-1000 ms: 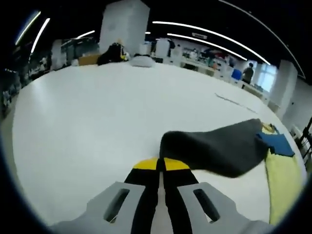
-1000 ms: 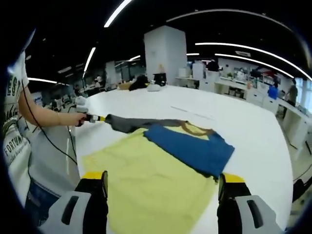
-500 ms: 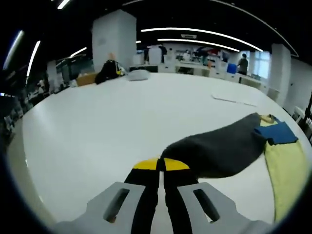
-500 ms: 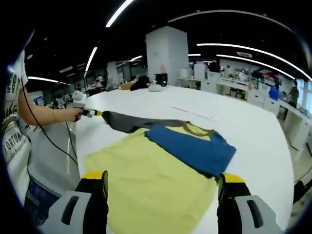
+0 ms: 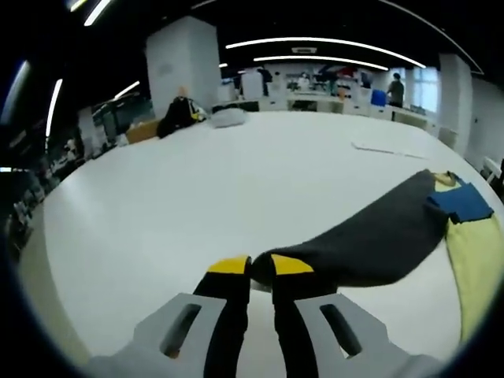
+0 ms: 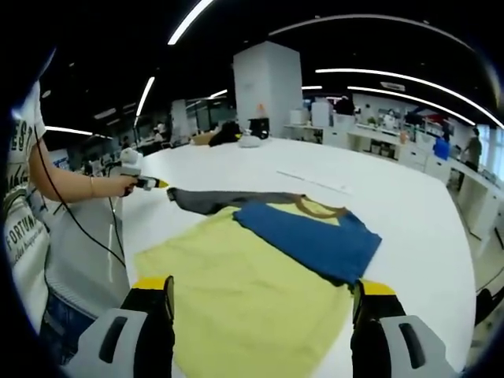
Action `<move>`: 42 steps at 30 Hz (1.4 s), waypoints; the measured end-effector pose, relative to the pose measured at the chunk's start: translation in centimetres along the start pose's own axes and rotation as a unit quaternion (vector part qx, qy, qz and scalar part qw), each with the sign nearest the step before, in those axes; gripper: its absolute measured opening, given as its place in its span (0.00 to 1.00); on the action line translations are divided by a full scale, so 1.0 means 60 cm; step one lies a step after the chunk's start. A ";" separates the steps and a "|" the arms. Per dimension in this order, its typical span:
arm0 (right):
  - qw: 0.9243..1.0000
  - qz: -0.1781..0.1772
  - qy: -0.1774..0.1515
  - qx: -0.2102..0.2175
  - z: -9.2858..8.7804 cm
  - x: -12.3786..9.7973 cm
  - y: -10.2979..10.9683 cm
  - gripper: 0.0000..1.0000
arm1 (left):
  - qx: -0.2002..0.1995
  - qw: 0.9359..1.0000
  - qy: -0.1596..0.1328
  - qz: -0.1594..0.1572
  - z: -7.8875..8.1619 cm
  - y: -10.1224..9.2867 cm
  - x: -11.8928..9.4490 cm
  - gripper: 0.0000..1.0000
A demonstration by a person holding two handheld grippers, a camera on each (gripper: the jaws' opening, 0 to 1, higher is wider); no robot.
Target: Fold the garment on the visible template until the final outline fits inside the template.
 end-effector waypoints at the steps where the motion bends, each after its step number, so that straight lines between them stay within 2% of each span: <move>1: 1.000 0.001 0.000 0.000 0.000 0.000 0.000 0.93 | -0.002 1.000 0.000 0.004 -0.001 0.000 -0.001 0.13; 2: 1.000 0.001 0.001 0.000 0.000 0.001 0.000 0.93 | -0.006 1.000 -0.001 0.005 -0.003 -0.001 -0.001 0.16; 4: 1.000 0.001 0.000 0.000 0.000 0.001 0.001 0.94 | -0.043 0.999 -0.005 0.003 -0.009 -0.005 -0.005 0.21; 6: 1.000 0.001 -0.001 0.001 0.000 0.001 0.002 0.94 | -0.044 0.999 -0.004 0.007 -0.018 -0.008 -0.009 0.26; 12: 1.000 0.007 0.000 0.002 -0.002 0.003 0.004 0.94 | -0.063 0.998 -0.003 0.005 -0.038 -0.023 -0.017 0.29; 18: 1.000 0.010 0.001 0.002 -0.005 0.003 0.006 0.95 | -0.079 0.997 -0.001 -0.005 -0.045 -0.042 -0.019 0.32; 19: 1.000 0.009 0.001 0.001 -0.005 0.003 0.006 0.95 | -0.088 0.996 0.000 -0.004 -0.047 -0.045 -0.018 0.32; 32: 1.000 0.006 -0.001 0.012 -0.008 -0.001 0.001 0.94 | -0.082 0.996 0.027 0.003 -0.067 -0.073 -0.004 0.25; 33: 1.000 0.005 -0.002 0.013 -0.009 -0.002 0.001 0.94 | -0.083 0.996 0.020 0.005 -0.066 -0.074 -0.004 0.25; 42: 1.000 0.001 0.001 0.017 -0.013 0.000 0.000 0.93 | -0.090 0.996 0.020 0.018 -0.065 -0.083 0.008 0.17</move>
Point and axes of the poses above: the point that each gripper's makers call its tool centre point, and the gripper's own axes: x roughly forward along the fingers, y roughly to its left, z roughly out of its top, the point moved 10 cm from there along -x, roughly backward along the fingers, and after that the axes turned 5 degrees about -x, right-handed, at the moved point
